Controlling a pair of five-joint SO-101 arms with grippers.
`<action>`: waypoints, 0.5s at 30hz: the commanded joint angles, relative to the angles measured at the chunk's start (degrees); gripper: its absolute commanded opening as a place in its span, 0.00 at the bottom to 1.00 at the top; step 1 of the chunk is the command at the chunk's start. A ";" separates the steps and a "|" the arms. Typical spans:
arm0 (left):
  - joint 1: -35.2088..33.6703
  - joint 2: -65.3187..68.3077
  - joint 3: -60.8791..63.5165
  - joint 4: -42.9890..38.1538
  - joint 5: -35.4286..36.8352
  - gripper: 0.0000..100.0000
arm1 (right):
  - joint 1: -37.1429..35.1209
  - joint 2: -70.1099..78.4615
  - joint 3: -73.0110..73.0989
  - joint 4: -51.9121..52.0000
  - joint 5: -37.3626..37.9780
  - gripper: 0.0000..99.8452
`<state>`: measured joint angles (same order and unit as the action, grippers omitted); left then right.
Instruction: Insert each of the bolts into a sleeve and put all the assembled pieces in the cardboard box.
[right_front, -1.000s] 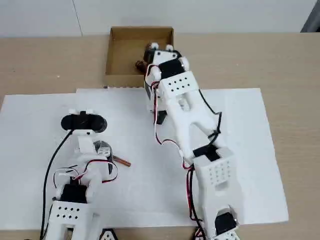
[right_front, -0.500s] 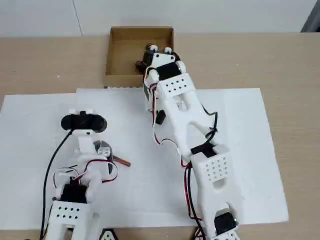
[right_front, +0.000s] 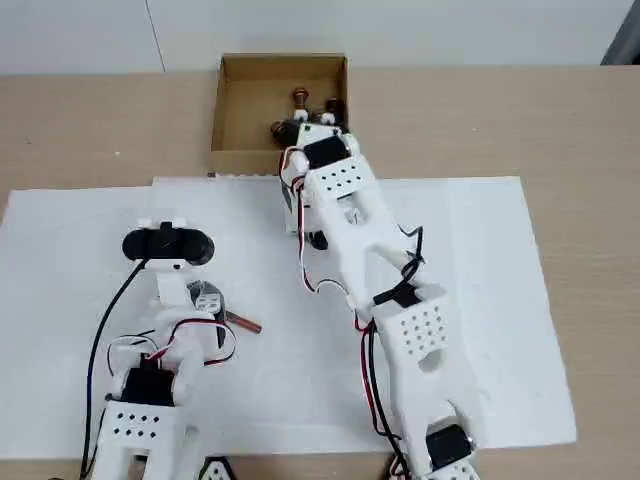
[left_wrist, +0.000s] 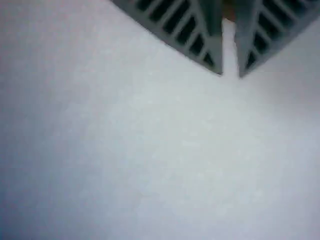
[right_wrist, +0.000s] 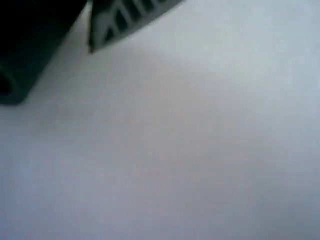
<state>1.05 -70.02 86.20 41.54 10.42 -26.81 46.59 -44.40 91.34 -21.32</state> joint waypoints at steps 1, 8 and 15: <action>0.35 -0.70 -0.31 -1.23 -0.18 0.00 | -0.13 -0.31 -0.26 -0.48 -0.18 0.14; 0.35 -0.70 -0.31 -1.23 -0.18 0.00 | 0.04 -0.40 -0.26 -0.22 0.00 0.01; 0.35 -0.70 -0.40 -1.23 -0.18 0.00 | -0.13 -6.11 -0.35 0.22 0.09 0.00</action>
<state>1.05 -70.02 86.20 41.54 10.42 -26.37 46.15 -44.40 91.34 -21.32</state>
